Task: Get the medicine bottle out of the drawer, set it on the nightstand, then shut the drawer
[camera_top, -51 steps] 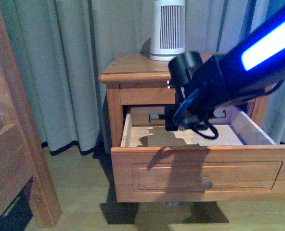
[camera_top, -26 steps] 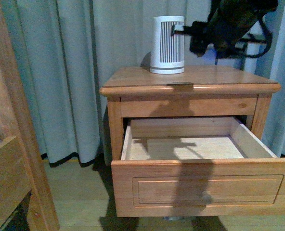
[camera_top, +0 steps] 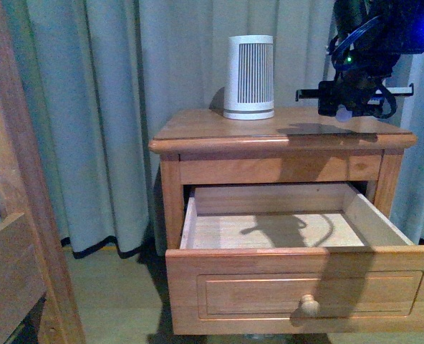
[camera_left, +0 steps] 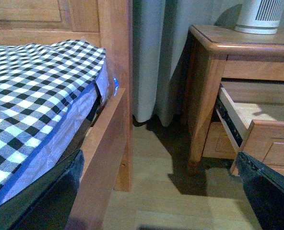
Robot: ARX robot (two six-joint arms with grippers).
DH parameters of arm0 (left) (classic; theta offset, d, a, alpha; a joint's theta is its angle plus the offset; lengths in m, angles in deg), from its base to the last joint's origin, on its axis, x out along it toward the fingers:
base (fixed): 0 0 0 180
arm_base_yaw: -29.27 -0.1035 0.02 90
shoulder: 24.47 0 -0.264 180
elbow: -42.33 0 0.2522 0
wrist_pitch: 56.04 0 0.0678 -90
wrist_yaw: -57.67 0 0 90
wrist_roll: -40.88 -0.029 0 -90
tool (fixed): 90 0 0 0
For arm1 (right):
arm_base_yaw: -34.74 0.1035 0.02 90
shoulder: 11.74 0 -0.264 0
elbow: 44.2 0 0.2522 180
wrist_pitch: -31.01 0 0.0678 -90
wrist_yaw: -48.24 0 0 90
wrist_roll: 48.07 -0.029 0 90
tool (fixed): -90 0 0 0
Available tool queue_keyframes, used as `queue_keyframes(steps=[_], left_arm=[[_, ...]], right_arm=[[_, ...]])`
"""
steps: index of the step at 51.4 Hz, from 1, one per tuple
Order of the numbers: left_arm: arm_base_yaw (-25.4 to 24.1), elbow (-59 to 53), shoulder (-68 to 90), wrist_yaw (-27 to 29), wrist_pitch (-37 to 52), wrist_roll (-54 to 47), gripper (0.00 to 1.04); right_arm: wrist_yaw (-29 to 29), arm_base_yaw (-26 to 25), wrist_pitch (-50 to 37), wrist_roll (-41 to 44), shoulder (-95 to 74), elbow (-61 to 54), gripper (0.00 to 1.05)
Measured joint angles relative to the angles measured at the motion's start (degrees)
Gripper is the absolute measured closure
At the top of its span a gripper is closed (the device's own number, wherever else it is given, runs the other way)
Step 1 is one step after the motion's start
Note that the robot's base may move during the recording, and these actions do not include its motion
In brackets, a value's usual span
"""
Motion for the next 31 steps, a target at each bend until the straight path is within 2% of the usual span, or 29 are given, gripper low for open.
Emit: queue_keyframes(steps=[6,14,15,16,18,28,31], left_arm=[[0.0,0.0,0.0,0.0,0.0,0.0,0.07],[0.0,0.0,0.0,0.0,0.0,0.0,0.07],[0.0,0.0,0.0,0.0,0.0,0.0,0.07],[0.0,0.0,0.0,0.0,0.0,0.0,0.07],[0.0,0.0,0.0,0.0,0.0,0.0,0.07],[0.0,0.0,0.0,0.0,0.0,0.0,0.07],[0.0,0.0,0.0,0.0,0.0,0.0,0.07]], right_arm=[[0.5,0.2,-0.2,0.0,-2.0,2.9,0.76],[0.9,0.2,-1.9,0.3,-3.4,6.3,0.52],[0.9,0.2,-1.9,0.3,-3.4,6.3,0.52],[0.7,0.2,-2.4,0.6,-3.4,6.7,0.42],[0.3,0.2,-4.0,0.8,-3.2,6.2,0.37],[-0.3,0.0,-14.4,1.3,7.2,-11.7,0.08],[-0.6,-0.2,-17.2,1.0,11.6,-18.0,0.06]])
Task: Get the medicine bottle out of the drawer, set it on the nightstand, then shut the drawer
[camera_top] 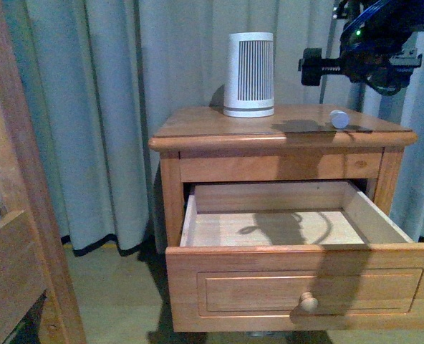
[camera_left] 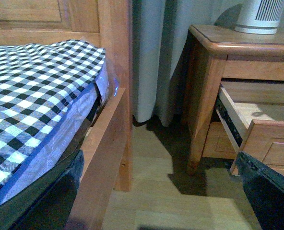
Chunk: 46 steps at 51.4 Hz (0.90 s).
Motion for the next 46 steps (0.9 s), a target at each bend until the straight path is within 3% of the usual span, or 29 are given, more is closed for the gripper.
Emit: queue_keyframes(steps=[12,26,36,46], left_arm=[[0.0,0.0,0.0,0.0,0.0,0.0,0.07],[0.0,0.0,0.0,0.0,0.0,0.0,0.07],[0.0,0.0,0.0,0.0,0.0,0.0,0.07],[0.0,0.0,0.0,0.0,0.0,0.0,0.07]], right_arm=[[-0.8,-0.9,-14.6,-1.4,25.1,-33.0,0.07],[-4.9,-1.4,-28.5,-3.6,56.3,-80.0,0.07],[-5.9,0.6,-36.1,-7.2,59.7,-102.1,0.07],[-3.1,2.8,-49.4,-8.5,52.4,-112.0,0.07]])
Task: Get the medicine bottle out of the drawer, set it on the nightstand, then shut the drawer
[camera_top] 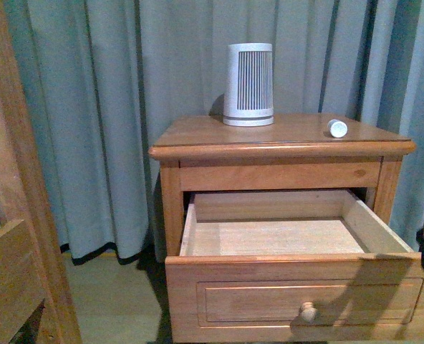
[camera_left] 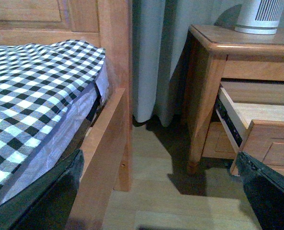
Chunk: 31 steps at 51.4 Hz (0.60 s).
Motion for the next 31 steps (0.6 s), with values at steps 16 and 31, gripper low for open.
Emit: queue_keyframes(steps=[16,31], left_arm=[[0.0,0.0,0.0,0.0,0.0,0.0,0.07],[0.0,0.0,0.0,0.0,0.0,0.0,0.07]], right_arm=[[2.1,0.1,-19.4,1.6,-23.1,6.0,0.07],[2.4,-1.2,-19.6,6.9,-36.6,22.8,0.07]])
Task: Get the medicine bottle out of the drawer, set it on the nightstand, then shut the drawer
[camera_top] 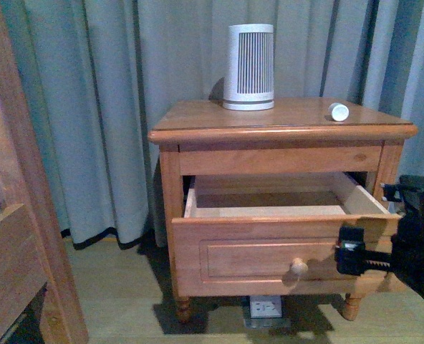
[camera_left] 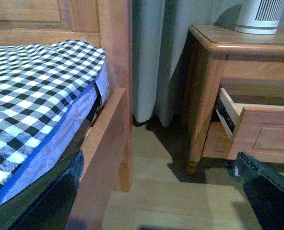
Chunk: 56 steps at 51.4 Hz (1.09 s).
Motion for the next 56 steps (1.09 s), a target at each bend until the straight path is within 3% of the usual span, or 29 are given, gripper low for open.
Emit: queue_keyframes(steps=[16,28,41,56], left_arm=[[0.0,0.0,0.0,0.0,0.0,0.0,0.07],[0.0,0.0,0.0,0.0,0.0,0.0,0.07],[0.0,0.0,0.0,0.0,0.0,0.0,0.07],[0.0,0.0,0.0,0.0,0.0,0.0,0.07]], right_arm=[[-0.2,-1.6,12.7,6.6,-16.4,33.6,0.07],[-0.7,-2.2,19.3,10.2,-23.0,47.2,0.07],[-1.8,-2.4,18.2,9.5,-22.1,45.9,0.07],[-4.0,-4.0,12.7,4.7,4.4,17.3,0.07]])
